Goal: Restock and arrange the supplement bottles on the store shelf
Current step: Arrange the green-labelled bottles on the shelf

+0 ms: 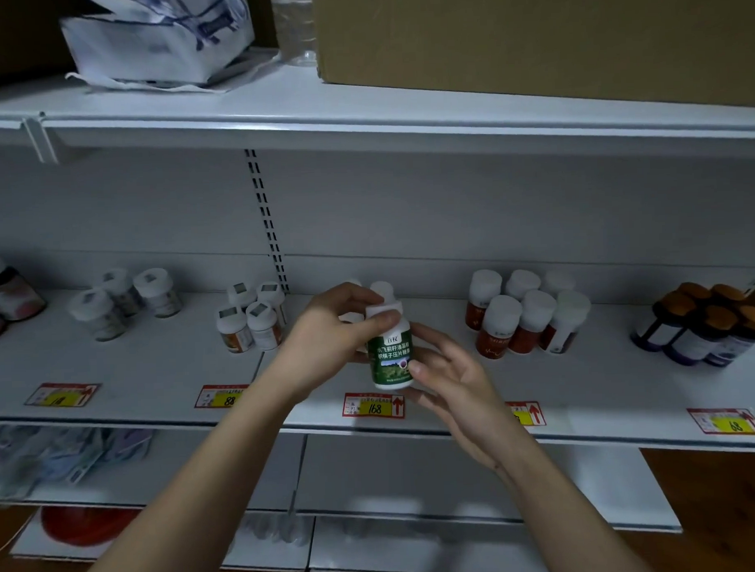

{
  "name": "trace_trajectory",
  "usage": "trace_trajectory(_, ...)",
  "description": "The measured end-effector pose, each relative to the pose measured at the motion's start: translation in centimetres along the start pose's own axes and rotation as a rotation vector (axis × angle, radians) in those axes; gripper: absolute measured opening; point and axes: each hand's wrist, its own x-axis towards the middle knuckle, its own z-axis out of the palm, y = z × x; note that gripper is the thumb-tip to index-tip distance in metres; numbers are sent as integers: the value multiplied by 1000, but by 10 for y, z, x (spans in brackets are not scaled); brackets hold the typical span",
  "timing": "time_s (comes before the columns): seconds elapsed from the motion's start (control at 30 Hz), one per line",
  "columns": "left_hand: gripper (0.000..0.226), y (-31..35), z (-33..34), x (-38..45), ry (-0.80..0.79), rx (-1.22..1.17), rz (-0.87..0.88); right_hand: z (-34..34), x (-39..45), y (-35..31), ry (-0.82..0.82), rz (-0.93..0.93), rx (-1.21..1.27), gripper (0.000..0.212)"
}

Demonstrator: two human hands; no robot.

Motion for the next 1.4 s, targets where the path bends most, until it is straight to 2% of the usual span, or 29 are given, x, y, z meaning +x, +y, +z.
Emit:
trace_trajectory(0.23,33,1,-1,-12,5,5,11,7,-10,4,-4,46,58,39)
trace_trajectory(0.37,37,1,-3,-17,5,-51,10,10,-10,0,13,-3,81,41)
trace_trajectory(0.5,52,6,-7,-24,-57,-63,47,12,-11,-5,13,-47,161,47)
trace_trajectory(0.6,50,13,-8,-30,-84,-76,82,17,-11,-9,10,-103,149,49)
trace_trajectory(0.77,46,24,-9,-35,-122,-144,111,23,-9,-17,105,-228,-47,62)
trace_trajectory(0.83,49,26,-10,-36,-125,-213,103,24,-8,-20,95,-235,11,58)
trace_trajectory(0.9,50,27,-12,-36,-110,-283,96,26,-10,-27,15,-193,141,47)
trace_trajectory(1.0,35,30,-13,-36,-75,-343,82,28,-15,-34,-50,-138,225,44)
trace_trajectory(1.1,20,32,-15,-37,-71,-338,94,31,-19,-35,-52,-151,200,44)
trace_trajectory(1.27,26,35,-21,-45,-99,-229,147,33,-22,-34,-19,-237,126,52)
trace_trajectory(1.4,33,40,-24,-49,-109,-129,161,35,-23,-34,89,-332,14,59)
